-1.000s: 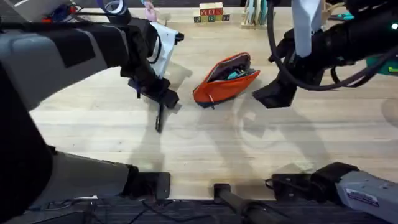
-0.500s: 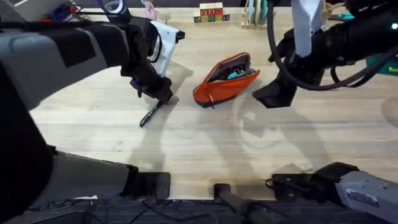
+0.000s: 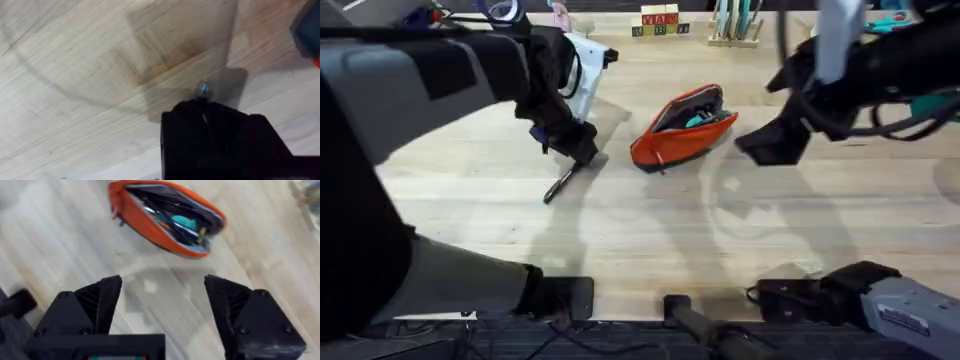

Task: Unzip the bag, pick up the pens from the table one at a time and place them inside, then zip the bag closed.

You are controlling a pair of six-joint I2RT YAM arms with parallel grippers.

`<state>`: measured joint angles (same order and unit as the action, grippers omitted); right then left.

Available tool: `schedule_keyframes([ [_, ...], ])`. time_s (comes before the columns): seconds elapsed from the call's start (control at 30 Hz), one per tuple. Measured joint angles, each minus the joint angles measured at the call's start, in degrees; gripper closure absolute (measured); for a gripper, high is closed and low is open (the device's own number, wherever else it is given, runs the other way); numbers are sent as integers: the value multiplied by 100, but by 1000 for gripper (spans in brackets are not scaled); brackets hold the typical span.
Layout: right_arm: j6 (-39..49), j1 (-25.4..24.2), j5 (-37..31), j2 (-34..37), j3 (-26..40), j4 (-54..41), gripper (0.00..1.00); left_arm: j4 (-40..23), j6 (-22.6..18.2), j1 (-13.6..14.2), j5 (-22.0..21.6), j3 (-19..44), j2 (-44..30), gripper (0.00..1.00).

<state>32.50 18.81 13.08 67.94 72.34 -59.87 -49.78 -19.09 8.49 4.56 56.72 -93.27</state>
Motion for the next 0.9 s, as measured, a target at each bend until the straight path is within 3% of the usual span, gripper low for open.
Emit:
schedule_keyframes([
  [0.23, -298, -902, 80, -499, 0, -1, 3, -488, -2, -2, -139, 708, -384, 960],
  [0.47, -337, -1672, 177, -1053, 0, -7, 3, -1189, 4, 140, -181, 1963, -407, 960],
  [0.7, -309, -2045, 181, -1302, 0, -18, 4, -1888, 105, 632, -186, 3087, -407, 960],
  [0.9, -263, -2055, 199, -1311, 0, -14, 4, -2117, 344, 1312, -228, 3899, -407, 959],
])
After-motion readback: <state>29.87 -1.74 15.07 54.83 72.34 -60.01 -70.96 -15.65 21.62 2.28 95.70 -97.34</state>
